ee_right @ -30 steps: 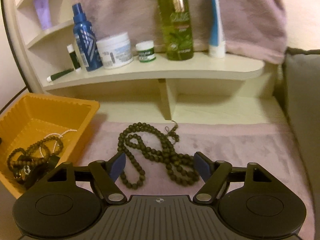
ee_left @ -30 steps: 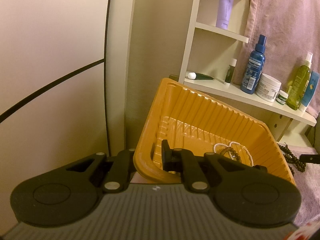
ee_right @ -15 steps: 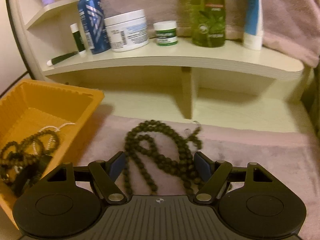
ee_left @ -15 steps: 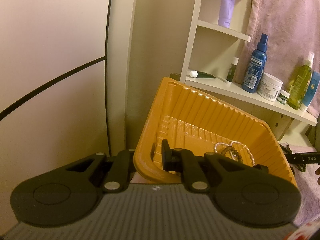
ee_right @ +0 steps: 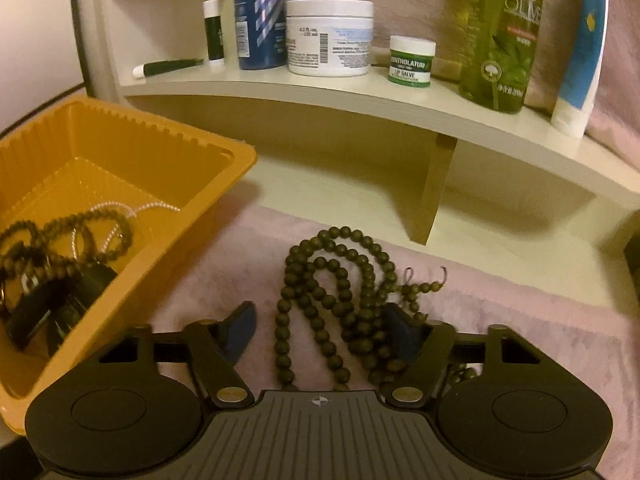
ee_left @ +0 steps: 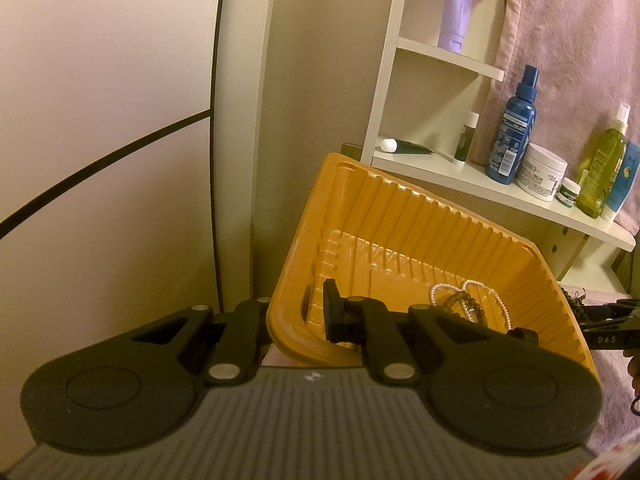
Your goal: Organize jewelry
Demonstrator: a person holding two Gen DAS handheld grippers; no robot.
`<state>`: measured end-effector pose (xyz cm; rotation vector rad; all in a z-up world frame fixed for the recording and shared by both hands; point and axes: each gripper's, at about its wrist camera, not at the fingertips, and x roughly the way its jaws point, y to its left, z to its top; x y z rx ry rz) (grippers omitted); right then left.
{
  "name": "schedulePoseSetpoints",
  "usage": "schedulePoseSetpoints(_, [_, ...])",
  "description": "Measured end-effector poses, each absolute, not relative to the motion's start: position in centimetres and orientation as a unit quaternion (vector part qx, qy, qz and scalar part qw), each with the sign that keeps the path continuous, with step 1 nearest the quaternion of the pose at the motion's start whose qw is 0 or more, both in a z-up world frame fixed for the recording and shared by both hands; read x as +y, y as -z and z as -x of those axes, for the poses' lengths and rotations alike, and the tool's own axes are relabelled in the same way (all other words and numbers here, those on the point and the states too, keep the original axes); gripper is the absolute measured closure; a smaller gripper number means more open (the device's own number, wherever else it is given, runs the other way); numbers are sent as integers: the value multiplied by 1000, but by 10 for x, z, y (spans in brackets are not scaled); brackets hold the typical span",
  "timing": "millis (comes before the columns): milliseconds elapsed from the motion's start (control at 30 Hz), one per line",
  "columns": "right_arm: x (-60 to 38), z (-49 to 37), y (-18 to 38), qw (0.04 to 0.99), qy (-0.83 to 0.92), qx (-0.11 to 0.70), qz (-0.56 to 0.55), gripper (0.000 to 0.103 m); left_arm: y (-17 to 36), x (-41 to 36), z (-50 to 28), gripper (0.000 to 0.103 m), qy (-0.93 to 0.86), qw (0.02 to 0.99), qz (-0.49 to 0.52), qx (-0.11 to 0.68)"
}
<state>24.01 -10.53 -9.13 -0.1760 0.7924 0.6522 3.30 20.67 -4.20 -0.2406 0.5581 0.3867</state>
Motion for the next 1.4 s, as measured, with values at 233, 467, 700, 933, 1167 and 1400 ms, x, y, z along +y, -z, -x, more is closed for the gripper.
schedulePoseSetpoints(233, [-118,-240,85,867,-307,383,82,88,42,206,-33,92,-189,936,116,273])
schedulePoseSetpoints(467, [-135,-204,70,861,-324,388,63,89,41,205,-32,92,-189,937,115,271])
schedulePoseSetpoints(700, [-150,-162,58,852,-335,400,38,89,40,205,-30,92,-189,937,114,270])
schedulePoseSetpoints(933, [-156,-174,64,869,-284,402,43,62,38,205,-30,92,-188,938,113,270])
schedulePoseSetpoints(1167, [-162,-192,77,874,-286,392,31,26,39,205,-30,92,-189,937,114,270])
schedulePoseSetpoints(1400, [-153,-187,84,865,-314,390,24,42,38,205,-30,92,-189,937,115,270])
